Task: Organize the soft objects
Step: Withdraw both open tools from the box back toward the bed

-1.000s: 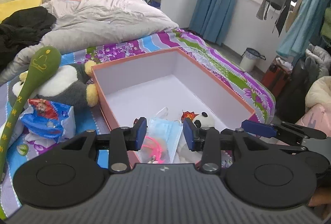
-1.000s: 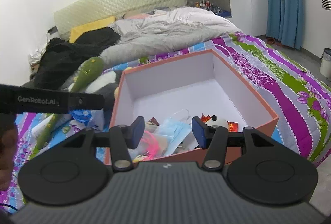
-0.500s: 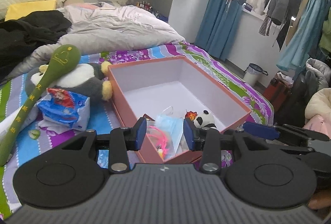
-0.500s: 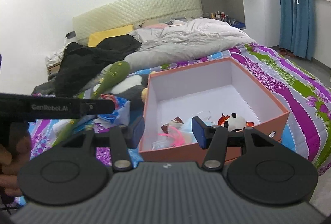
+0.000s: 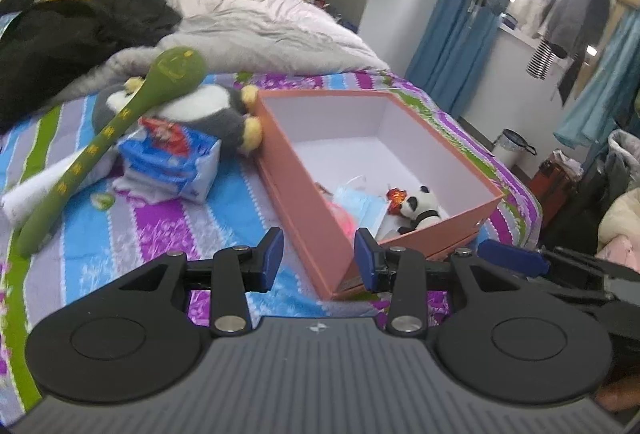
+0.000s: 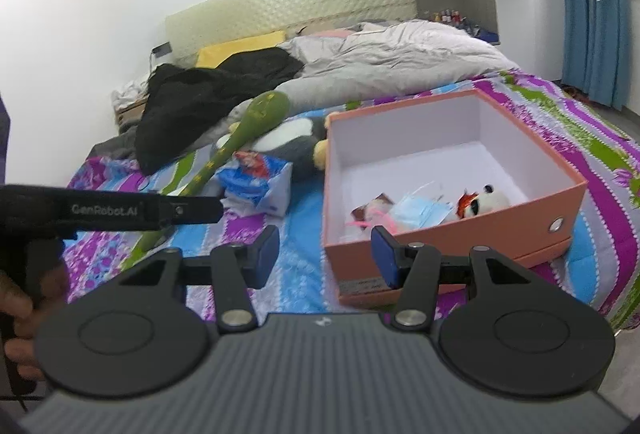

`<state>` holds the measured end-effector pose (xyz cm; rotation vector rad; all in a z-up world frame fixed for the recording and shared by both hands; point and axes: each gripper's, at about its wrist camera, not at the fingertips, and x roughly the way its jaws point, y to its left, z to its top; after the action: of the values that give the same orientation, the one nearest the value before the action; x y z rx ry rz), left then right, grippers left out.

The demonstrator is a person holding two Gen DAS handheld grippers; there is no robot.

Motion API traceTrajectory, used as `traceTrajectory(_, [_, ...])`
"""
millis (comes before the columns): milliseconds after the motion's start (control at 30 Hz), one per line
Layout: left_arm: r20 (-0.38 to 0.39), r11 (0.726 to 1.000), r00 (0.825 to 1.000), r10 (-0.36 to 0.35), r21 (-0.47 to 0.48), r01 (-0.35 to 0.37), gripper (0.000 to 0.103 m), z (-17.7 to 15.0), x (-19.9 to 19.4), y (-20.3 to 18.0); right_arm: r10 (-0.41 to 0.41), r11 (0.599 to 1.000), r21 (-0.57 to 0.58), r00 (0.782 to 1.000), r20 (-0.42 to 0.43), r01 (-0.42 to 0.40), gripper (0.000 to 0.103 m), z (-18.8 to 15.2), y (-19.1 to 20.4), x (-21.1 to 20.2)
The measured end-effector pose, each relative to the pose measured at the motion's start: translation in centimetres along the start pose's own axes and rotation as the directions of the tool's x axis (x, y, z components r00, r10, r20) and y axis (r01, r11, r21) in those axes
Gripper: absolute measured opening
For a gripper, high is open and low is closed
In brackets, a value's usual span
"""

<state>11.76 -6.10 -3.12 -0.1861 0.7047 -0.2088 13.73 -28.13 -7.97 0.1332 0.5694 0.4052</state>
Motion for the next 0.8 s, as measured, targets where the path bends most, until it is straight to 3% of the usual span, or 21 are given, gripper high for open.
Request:
traceTrajectory(133, [0.009, 1.0, 1.0, 0.015, -0.014, -0.015, 0.045, -0.8, -0.6, 0.7, 0.018, 1.0, -0.021, 1.0, 0.0, -0.018, 0.054, -0.3, 1.1, 0.0])
traceTrajectory(233, [0.011, 0.999, 1.0, 0.027, -0.023, -0.027, 0.054, -1.7, -1.0, 1.1, 0.024, 0.999, -0.036, 1.0, -0.011, -0.024, 0.054, -0.5, 1.9, 0.3])
traceTrajectory(467, [0.008, 0.997, 0.999, 0.053, -0.049, -0.053, 0.056, -3.3, -2.0, 2.5, 0.041, 0.998, -0.044, 0.998, -0.044, -0.043, 0.054, -1.0, 3.1, 0.9])
traceTrajectory(800, [0.004, 0.986, 0.99, 0.14, -0.095, -0.139, 0.079, -5.1, -5.0, 6.6, 0.124, 0.989, -0.073, 0.988, -0.094, -0.131, 0.054, -2.5, 6.9, 2.9])
